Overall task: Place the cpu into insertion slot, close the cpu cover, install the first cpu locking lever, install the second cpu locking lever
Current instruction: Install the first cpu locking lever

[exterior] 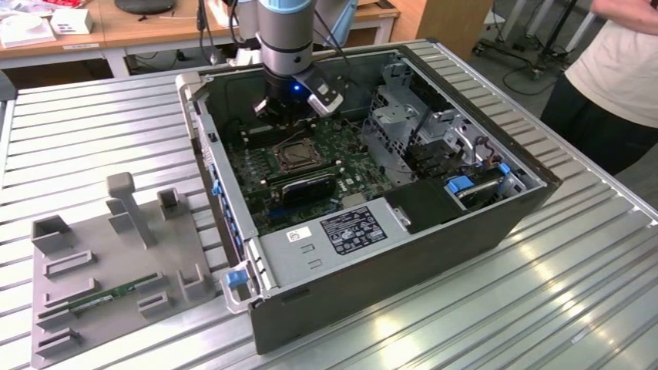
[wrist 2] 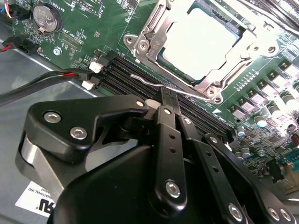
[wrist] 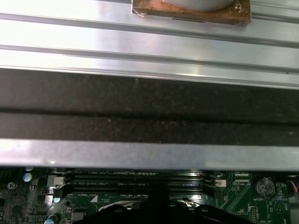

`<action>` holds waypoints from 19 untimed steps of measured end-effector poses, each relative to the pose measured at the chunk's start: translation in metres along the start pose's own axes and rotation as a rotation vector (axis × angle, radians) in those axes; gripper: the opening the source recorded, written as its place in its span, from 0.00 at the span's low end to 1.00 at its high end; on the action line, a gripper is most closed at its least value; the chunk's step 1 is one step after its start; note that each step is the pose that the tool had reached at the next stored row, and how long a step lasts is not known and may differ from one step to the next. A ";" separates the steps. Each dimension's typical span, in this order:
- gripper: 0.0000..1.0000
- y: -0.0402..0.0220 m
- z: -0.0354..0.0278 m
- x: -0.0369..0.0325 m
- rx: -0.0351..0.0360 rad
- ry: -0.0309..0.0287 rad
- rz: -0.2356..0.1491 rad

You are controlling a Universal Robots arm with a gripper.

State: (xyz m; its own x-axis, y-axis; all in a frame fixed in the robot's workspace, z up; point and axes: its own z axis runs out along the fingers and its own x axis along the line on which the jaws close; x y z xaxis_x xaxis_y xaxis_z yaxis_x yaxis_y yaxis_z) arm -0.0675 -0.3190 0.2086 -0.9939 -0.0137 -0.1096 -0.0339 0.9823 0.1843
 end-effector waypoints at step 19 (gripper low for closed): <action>0.11 -0.0006 0.0043 -0.0028 0.0000 0.0000 0.000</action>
State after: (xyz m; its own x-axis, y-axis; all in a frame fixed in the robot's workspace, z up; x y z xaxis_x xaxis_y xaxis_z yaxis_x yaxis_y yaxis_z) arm -0.0643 -0.3187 0.2046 -0.9939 -0.0136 -0.1097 -0.0338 0.9823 0.1843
